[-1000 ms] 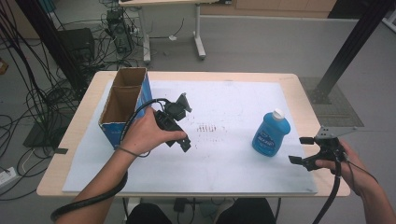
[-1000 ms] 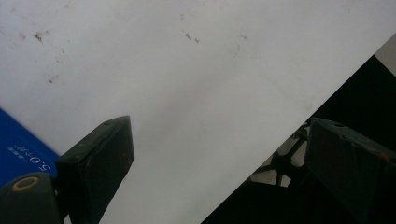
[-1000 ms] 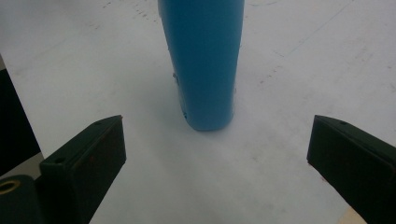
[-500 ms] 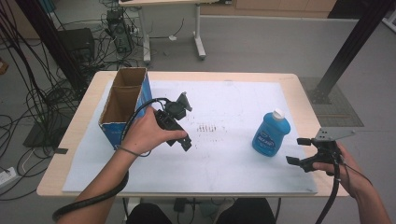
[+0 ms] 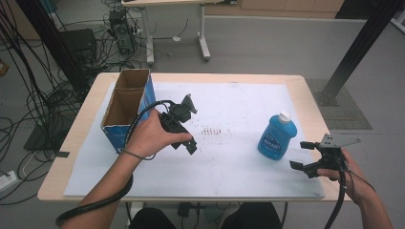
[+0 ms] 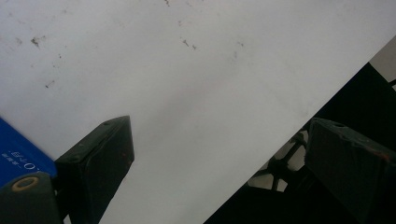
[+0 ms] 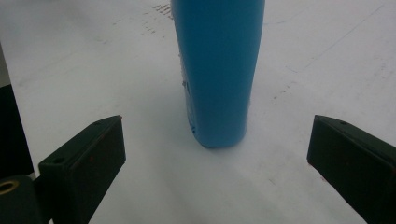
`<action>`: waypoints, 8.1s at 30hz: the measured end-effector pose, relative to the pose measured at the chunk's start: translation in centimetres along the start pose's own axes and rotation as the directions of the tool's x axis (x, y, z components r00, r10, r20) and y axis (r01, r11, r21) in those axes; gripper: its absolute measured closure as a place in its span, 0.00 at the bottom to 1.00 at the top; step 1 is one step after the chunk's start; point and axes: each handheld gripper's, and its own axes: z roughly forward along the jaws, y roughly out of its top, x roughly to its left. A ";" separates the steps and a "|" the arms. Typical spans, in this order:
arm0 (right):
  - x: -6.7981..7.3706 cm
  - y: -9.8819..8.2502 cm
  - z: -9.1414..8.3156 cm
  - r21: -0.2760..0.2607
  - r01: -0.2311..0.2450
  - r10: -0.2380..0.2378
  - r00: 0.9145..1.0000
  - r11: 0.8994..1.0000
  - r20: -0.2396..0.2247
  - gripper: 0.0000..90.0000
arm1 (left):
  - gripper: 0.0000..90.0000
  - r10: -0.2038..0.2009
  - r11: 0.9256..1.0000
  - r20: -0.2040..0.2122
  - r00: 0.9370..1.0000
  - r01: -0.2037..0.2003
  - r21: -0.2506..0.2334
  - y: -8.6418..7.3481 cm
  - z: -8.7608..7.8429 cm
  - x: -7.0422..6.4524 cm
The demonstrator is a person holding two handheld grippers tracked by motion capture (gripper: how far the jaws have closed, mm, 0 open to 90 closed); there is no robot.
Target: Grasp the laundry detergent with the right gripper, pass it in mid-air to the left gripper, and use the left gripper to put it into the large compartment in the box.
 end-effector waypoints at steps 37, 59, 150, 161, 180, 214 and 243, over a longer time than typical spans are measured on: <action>-0.2 -0.9 3.1 -0.079 0.028 -0.029 1.000 0.997 -0.012 0.05 | 0.10 -0.005 1.000 0.008 1.000 0.005 -0.004 -0.1 0.5 0.5; -0.4 -0.6 5.4 -0.104 0.022 -0.025 0.999 0.994 -0.024 0.05 | 0.10 -0.005 1.000 0.014 1.000 0.005 -0.011 -0.4 0.6 0.8; -0.6 -2.0 6.8 -0.157 -0.023 0.019 0.999 0.987 -0.028 0.06 | 0.10 -0.004 1.000 0.002 1.000 0.004 -0.021 -0.5 1.0 0.8; -0.7 -2.1 6.7 -0.161 -0.023 0.018 0.999 0.987 -0.034 0.04 | 0.10 -0.002 1.000 0.004 1.000 0.002 -0.024 -0.6 1.0 0.8; -0.7 -2.4 6.8 -0.173 -0.037 0.031 0.999 0.984 -0.036 0.01 | 0.10 -0.002 1.000 0.006 1.000 0.002 -0.029 -0.6 0.9 0.8; -0.4 -2.6 7.4 -0.192 -0.029 0.024 0.999 0.981 -0.028 0.10 | 0.10 -0.003 0.999 0.010 1.000 0.004 -0.034 -0.8 1.0 0.9; -0.1 -2.9 8.2 -0.207 -0.012 0.012 1.000 0.978 -0.006 0.24 | 0.10 -0.007 0.999 0.012 1.000 0.007 -0.033 -0.7 1.2 0.7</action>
